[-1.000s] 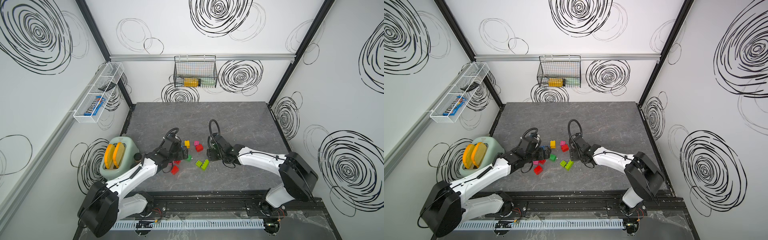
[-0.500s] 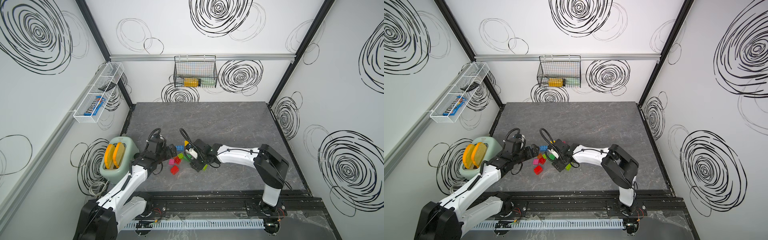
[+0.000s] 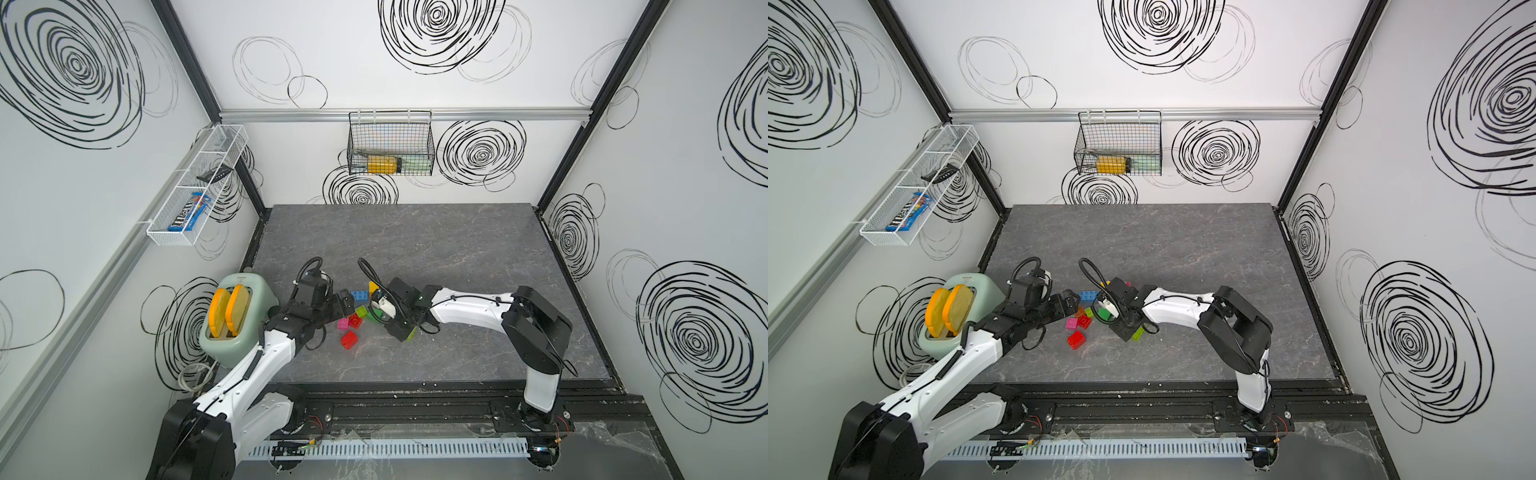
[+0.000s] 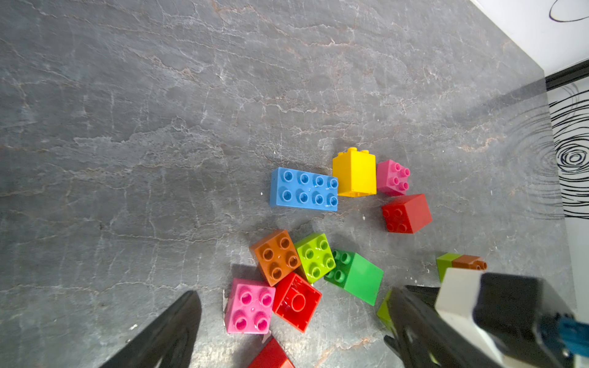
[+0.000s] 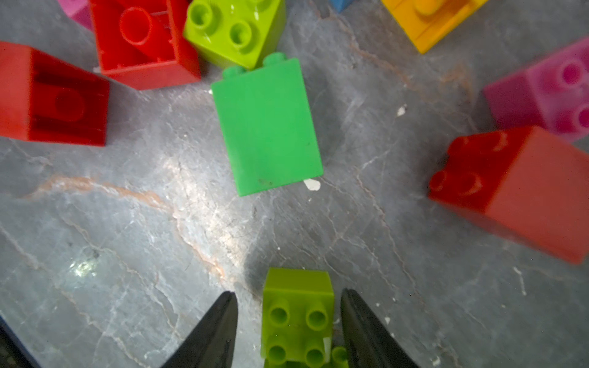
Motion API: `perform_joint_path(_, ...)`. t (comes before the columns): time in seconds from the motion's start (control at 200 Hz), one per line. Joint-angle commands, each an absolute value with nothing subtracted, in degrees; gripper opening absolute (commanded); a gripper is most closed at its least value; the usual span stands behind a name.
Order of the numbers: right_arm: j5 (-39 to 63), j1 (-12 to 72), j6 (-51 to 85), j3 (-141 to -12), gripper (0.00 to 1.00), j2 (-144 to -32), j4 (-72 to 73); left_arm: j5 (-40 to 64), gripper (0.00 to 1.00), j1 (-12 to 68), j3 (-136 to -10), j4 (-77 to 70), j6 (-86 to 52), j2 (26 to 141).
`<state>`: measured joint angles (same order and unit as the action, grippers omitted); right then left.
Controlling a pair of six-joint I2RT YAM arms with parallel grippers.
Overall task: Assemble the number 4 with lego
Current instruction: Pick up the lego brick from the center of the board.
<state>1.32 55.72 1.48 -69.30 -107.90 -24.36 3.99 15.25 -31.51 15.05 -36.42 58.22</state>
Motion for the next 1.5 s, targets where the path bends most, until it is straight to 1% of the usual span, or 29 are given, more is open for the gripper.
perform_joint_path(0.0,2.3,55.3,1.6,-70.4,0.53,-108.5,-26.2,4.4,0.96,14.9,-31.3,14.2,-36.7,58.4)
perform_joint_path(0.135,2.5,55.2,1.8,-70.1,0.44,-108.4,-25.9,4.4,0.96,14.9,-31.2,14.1,-36.7,58.4)
perform_joint_path(0.215,2.6,55.1,2.0,-70.0,0.43,-108.3,-25.9,4.4,0.96,14.9,-31.1,14.1,-36.7,58.4)
perform_joint_path(0.26,2.5,55.0,2.1,-69.9,0.39,-108.2,-25.8,4.5,0.96,14.9,-31.0,13.9,-36.7,58.4)
perform_joint_path(0.315,2.9,54.9,2.2,-69.9,0.37,-108.1,-25.7,4.5,0.96,14.9,-31.0,13.9,-36.7,58.4)
perform_joint_path(0.355,3.0,54.8,2.2,-69.8,0.38,-108.1,-25.8,4.6,0.96,14.9,-31.0,13.9,-36.7,58.5)
perform_joint_path(0.455,3.2,54.9,2.0,-69.7,0.45,-108.2,-25.8,4.6,0.96,14.9,-30.9,13.9,-36.7,58.5)
perform_joint_path(0.5,3.1,54.8,2.0,-69.7,0.46,-108.3,-25.9,4.6,0.96,14.9,-30.9,13.9,-36.7,58.5)
perform_joint_path(0.761,3.1,54.9,2.1,-69.4,0.45,-108.2,-25.9,4.7,0.96,14.9,-30.8,13.7,-36.8,58.6)
perform_joint_path(0.941,2.7,54.8,2.1,-69.3,0.48,-108.4,-26.2,4.8,0.96,14.9,-30.8,13.7,-36.8,58.5)
perform_joint_path(1.091,2.4,54.9,2.0,-69.3,0.48,-108.5,-26.4,4.6,0.96,14.9,-30.8,13.7,-36.8,58.4)
perform_joint_path(1.186,2.3,54.9,2.1,-69.3,0.42,-108.5,-26.4,4.6,0.96,14.9,-30.7,13.7,-36.8,58.4)
perform_joint_path(1.346,1.9,54.8,2.0,-69.3,0.38,-108.3,-26.4,4.7,0.96,14.9,-30.7,13.6,-36.8,58.4)
perform_joint_path(1.496,2.8,54.2,3.0,-68.8,0.25,-106.0,-24.9,4.7,0.96,14.9,-30.7,13.5,-36.7,58.5)
